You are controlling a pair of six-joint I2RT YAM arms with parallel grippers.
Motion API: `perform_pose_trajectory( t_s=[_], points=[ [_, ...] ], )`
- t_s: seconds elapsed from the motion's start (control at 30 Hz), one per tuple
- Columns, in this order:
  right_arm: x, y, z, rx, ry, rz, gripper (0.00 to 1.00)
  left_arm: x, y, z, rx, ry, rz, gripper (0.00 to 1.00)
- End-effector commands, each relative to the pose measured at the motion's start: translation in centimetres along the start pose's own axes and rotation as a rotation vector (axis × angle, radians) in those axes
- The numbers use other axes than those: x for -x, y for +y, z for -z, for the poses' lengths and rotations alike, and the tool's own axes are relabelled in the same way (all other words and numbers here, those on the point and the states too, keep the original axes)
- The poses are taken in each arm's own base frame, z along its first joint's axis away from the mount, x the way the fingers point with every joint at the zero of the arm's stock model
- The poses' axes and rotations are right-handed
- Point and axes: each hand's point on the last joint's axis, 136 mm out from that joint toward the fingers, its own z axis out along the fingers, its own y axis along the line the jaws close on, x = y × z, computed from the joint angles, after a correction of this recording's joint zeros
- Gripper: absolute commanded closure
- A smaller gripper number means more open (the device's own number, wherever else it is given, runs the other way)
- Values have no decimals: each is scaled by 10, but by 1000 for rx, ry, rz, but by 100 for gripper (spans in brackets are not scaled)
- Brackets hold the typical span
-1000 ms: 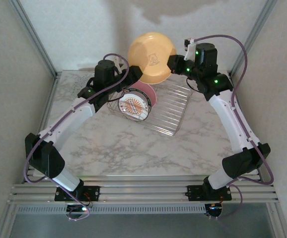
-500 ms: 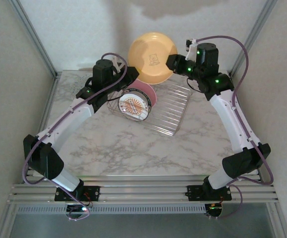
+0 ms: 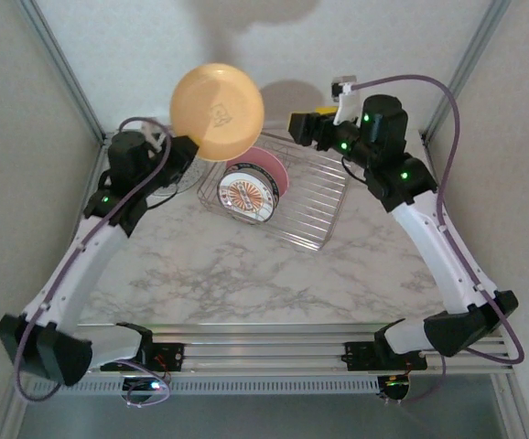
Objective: Unload the plates from the dish rack
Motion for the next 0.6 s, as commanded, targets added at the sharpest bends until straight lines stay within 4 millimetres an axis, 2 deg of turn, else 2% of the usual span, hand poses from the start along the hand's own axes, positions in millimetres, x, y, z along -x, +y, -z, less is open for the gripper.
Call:
perform_pose_trajectory(
  t_s=[0.0, 0.13, 0.3, 0.4, 0.5, 0.57],
  points=[
    [13, 39, 10, 100, -119, 229, 23, 6, 39, 31, 106, -61, 74, 100],
    [-10, 65, 11, 180, -68, 332, 22, 1, 99, 70, 264, -143, 171, 100],
    [-32, 87, 15, 270, -19, 377, 22, -24, 178, 110, 479, -215, 302, 100],
    [-46, 104, 20, 343, -4, 442, 22, -42, 216, 121, 561, -233, 374, 100],
    [-58, 114, 25, 396, 5, 506, 21, -58, 246, 127, 623, -249, 433, 100],
    [-66, 128, 31, 449, 10, 537, 20, -67, 263, 127, 653, -244, 451, 100]
  ],
)
